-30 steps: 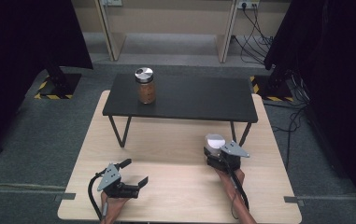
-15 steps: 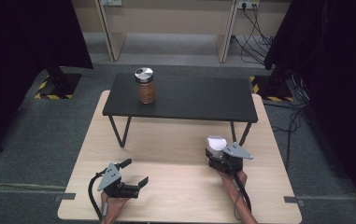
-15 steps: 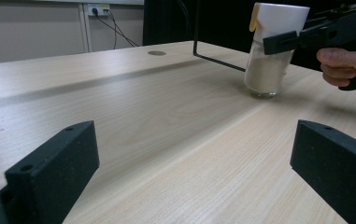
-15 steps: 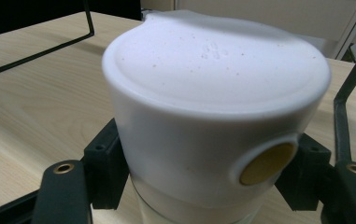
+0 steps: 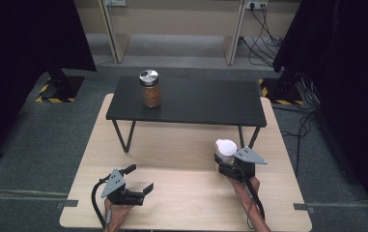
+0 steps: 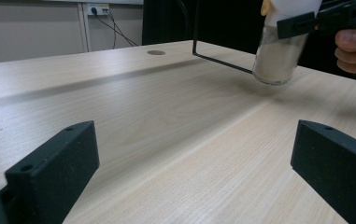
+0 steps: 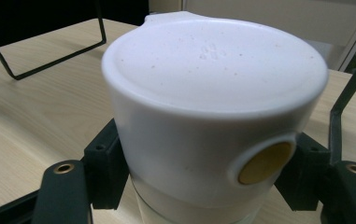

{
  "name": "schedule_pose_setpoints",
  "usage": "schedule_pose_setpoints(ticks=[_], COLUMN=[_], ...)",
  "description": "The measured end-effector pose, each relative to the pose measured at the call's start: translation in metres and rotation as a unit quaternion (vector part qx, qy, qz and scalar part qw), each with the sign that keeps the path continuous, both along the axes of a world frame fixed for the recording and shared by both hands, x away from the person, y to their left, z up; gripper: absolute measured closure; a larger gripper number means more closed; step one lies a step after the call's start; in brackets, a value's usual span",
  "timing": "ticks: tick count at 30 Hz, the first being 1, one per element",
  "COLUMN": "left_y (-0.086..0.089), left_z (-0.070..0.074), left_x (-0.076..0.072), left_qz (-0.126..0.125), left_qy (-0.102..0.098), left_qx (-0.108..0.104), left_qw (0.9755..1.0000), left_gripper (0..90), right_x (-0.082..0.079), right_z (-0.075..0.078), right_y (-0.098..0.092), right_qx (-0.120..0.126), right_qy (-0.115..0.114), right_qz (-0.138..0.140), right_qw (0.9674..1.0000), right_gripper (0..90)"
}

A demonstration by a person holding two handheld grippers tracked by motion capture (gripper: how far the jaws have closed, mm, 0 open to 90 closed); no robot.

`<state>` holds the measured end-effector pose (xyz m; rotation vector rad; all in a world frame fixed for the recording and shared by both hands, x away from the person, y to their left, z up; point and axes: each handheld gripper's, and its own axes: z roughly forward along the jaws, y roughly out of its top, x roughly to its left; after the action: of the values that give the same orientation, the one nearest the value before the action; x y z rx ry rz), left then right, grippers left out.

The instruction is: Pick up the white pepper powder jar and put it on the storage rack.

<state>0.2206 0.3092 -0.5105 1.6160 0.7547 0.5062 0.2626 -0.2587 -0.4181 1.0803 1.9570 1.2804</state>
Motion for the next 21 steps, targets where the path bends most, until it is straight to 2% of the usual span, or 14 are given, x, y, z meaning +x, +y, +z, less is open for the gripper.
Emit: schedule_pose_setpoints(ticks=[21], left_y=[0.0], left_z=[0.0], left_x=[0.001], left_qz=[-0.001], left_qy=[0.002], left_qx=[0.0], left_qw=[1.0], left_gripper=[0.4], right_x=[-0.012], right_z=[0.037], right_y=[-0.004], right_qx=[0.012], right_qy=[-0.01], right_qz=[0.034], right_qw=[0.9993], right_gripper=[30.5])
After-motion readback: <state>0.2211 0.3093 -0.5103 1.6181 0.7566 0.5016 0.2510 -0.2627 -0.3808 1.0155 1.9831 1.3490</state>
